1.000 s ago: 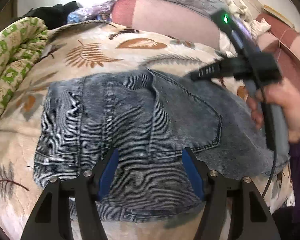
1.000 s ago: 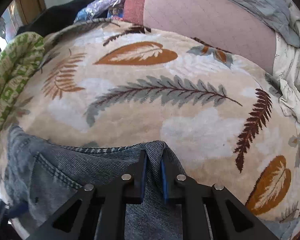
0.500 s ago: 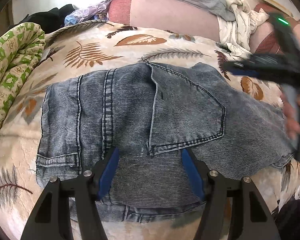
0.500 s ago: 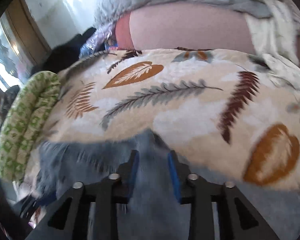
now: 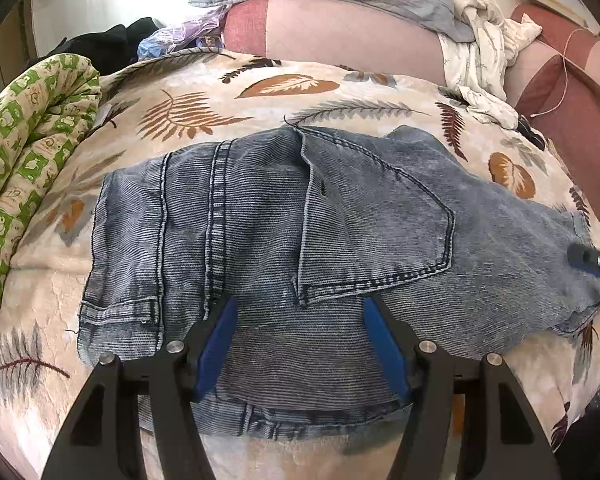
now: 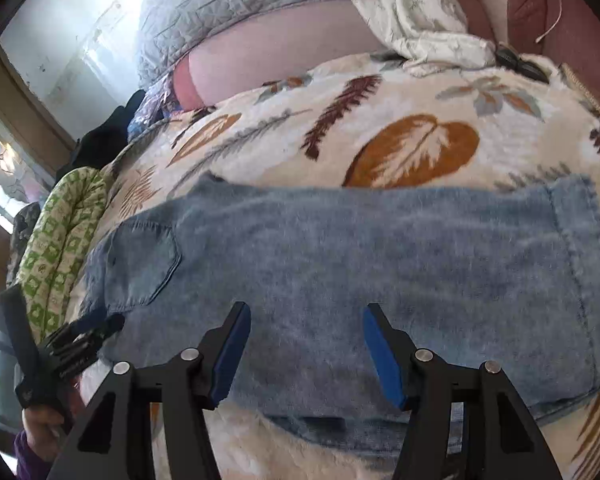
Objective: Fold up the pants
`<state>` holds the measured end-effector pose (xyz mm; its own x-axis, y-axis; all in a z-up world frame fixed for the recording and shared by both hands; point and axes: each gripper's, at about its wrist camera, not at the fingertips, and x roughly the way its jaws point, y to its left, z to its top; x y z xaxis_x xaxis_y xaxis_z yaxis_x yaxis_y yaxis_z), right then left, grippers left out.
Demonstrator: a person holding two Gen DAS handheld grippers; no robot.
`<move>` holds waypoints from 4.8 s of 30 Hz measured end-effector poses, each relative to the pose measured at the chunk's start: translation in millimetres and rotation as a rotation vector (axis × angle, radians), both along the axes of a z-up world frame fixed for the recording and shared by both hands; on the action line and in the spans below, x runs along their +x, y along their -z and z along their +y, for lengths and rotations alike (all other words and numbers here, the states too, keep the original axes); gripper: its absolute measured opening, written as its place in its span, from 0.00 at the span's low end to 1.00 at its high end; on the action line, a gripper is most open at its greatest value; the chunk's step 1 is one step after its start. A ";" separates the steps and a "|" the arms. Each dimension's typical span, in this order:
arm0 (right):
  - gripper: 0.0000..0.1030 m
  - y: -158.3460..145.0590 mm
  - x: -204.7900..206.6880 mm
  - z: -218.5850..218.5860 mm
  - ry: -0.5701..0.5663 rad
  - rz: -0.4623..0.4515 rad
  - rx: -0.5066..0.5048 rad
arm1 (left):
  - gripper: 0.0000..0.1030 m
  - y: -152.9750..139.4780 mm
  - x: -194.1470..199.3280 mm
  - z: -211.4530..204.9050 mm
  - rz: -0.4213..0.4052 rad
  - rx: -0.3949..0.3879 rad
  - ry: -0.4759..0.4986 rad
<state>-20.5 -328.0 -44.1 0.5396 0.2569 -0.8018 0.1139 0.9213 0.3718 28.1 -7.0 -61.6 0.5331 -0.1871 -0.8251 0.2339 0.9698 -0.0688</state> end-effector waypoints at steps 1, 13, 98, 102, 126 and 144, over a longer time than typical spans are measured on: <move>0.60 1.7 -1.7 -0.2 -0.013 0.004 0.029 | 0.65 -0.9 -0.2 0.9 0.000 -0.008 -0.003; 0.60 18.8 -8.5 12.9 -0.025 0.047 0.181 | 0.65 -2.7 -4.2 2.2 -0.007 -0.014 0.005; 0.66 78.5 -162.0 -225.9 0.783 -0.085 0.839 | 0.68 -29.7 16.7 -380.7 0.076 0.080 0.669; 0.66 79.0 -161.8 -226.6 0.795 -0.093 0.830 | 0.68 -17.0 21.3 -408.9 0.105 0.109 0.717; 0.66 89.1 -169.0 -237.6 0.805 -0.145 0.915 | 0.68 12.2 38.3 -500.1 0.014 0.209 0.911; 0.66 85.7 -160.8 -234.8 0.797 -0.138 0.881 | 0.65 18.4 46.1 -500.2 0.225 0.011 1.157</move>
